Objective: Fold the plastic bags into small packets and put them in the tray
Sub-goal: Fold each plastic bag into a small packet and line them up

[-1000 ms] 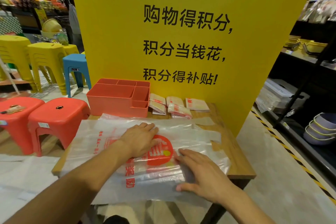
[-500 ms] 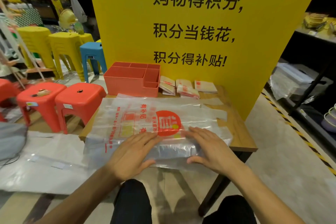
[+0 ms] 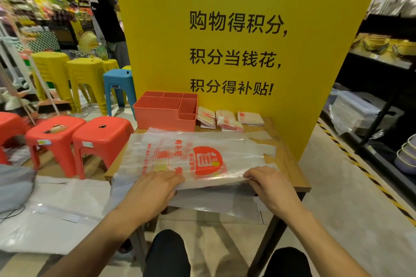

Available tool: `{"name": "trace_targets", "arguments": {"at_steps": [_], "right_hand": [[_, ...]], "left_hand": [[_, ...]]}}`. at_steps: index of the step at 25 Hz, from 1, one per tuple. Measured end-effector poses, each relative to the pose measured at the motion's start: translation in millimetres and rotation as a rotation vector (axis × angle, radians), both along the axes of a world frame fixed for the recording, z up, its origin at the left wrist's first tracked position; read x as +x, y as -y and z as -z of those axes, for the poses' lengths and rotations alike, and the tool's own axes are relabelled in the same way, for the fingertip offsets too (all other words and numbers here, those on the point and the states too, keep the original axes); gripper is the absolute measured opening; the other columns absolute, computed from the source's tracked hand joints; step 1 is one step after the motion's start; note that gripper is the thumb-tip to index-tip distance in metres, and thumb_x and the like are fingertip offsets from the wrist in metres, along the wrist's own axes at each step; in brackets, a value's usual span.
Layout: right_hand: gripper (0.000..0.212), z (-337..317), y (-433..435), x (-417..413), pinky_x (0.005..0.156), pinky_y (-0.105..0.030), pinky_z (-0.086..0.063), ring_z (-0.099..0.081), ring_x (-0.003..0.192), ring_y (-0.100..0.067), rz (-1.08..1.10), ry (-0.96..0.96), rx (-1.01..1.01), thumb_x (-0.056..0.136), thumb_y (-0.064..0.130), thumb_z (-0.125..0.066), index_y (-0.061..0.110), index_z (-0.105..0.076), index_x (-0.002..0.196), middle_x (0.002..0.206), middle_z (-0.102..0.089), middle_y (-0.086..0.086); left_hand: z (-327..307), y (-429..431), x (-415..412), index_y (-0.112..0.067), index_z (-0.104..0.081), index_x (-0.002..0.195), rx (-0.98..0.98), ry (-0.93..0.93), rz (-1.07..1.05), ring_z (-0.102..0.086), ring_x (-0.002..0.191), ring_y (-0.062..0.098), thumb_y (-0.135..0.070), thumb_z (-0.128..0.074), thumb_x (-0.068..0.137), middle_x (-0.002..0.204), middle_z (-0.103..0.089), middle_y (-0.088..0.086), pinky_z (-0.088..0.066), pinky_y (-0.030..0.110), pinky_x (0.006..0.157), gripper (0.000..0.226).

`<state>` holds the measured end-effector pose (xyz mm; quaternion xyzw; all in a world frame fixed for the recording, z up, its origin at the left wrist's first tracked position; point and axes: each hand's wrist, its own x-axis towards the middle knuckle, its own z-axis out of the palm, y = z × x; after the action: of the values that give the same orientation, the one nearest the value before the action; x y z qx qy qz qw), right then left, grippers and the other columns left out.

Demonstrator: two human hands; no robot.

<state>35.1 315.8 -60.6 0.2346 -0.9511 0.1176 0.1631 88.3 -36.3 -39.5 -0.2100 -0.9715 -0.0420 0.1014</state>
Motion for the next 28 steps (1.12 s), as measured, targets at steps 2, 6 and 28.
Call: {"name": "trace_targets", "arguments": {"at_steps": [2, 6, 28], "right_hand": [[0.008, -1.2, -4.0, 0.7, 0.073, -0.034, -0.054, -0.064, 0.089, -0.010, 0.021, 0.030, 0.014, 0.097, 0.029, -0.063, 0.036, -0.063, 0.101, 0.096, -0.069, 0.015], [0.004, -6.9, -12.4, 0.5, 0.068, -0.034, -0.054, -0.062, 0.085, -0.009, 0.042, 0.093, 0.002, 0.101, 0.033, -0.059, 0.037, -0.058, 0.098, 0.093, -0.068, 0.015], [0.069, 17.5, 63.1, -14.5, 0.130, -0.040, -0.006, -0.022, 0.157, -0.023, -0.083, -0.145, 0.203, 0.096, 0.060, -0.056, 0.025, -0.044, 0.154, 0.168, -0.027, -0.005]], "left_hand": [[4.9, 3.0, 4.5, -0.038, -0.050, 0.149, 0.052, 0.027, -0.028, -0.055, 0.136, 0.014, -0.021, -0.058, 0.102, 0.153, -0.052, -0.013, -0.045, 0.033, 0.112, 0.050], [13.9, 25.1, 7.2, -0.047, -0.046, 0.150, 0.034, 0.018, -0.020, -0.048, 0.142, 0.010, -0.019, -0.056, 0.102, 0.159, -0.043, -0.018, -0.042, 0.030, 0.116, 0.056], [-32.0, 66.8, -50.1, -0.055, -0.049, 0.125, 0.099, 0.282, -0.184, -0.067, 0.111, 0.007, -0.053, -0.067, 0.094, 0.142, -0.059, -0.019, -0.054, 0.029, 0.095, 0.036]]}}
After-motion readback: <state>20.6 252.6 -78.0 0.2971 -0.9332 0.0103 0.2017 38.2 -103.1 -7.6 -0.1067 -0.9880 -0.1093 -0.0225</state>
